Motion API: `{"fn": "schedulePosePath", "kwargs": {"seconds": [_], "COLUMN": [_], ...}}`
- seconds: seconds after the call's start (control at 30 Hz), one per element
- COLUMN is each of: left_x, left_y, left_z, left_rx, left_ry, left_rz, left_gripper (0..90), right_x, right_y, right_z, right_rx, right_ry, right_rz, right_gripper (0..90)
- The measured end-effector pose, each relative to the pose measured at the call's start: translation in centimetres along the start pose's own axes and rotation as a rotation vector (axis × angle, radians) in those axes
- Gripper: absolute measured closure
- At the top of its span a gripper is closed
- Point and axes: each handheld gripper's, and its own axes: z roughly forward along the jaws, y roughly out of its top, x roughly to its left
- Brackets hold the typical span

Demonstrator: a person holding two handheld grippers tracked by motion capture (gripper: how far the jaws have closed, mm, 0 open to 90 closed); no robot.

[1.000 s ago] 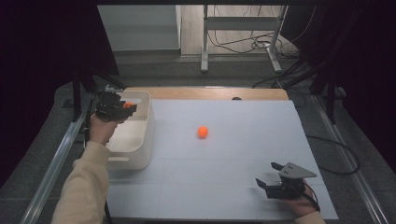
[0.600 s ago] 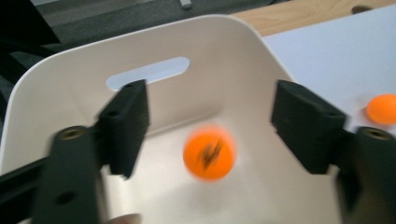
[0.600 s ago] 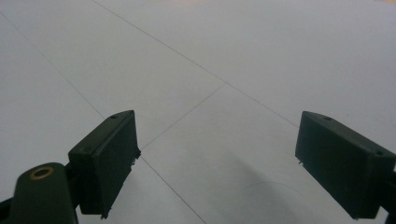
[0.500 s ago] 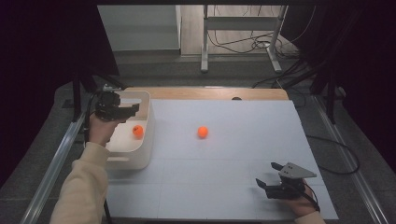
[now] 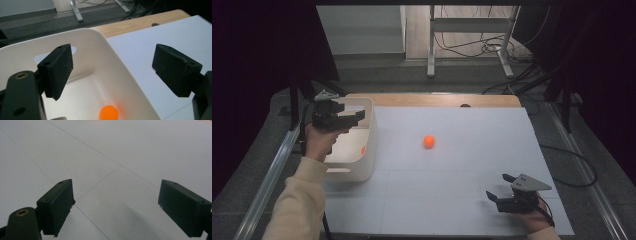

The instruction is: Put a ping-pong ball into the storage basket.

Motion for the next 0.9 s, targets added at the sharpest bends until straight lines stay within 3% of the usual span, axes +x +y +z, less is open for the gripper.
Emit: {"fn": "schedulePosePath", "kwargs": {"seconds": [0.4, 0.77, 0.9], "left_x": [-2.5, -5.8, -6.5], "left_y": [-0.1, 0.0, 0.0], "left_z": [-1.6, -1.5, -1.3], "left_rx": [-0.044, -0.041, -0.044], "left_ry": [-0.058, -0.131, -0.148], "left_rz": [0.043, 0.131, 0.139], "left_gripper": [17.4, 17.1, 17.1], "right_x": [-0.3, -0.2, -0.2], "right_y": [0.1, 0.2, 0.2], "right_z": [0.0, -0.3, -0.3], "right_rx": [-0.018, -0.028, -0.027], "right_ry": [0.011, -0.005, -0.003], "right_rz": [0.022, 0.018, 0.02], "right_gripper": [13.4, 13.6, 13.7]}}
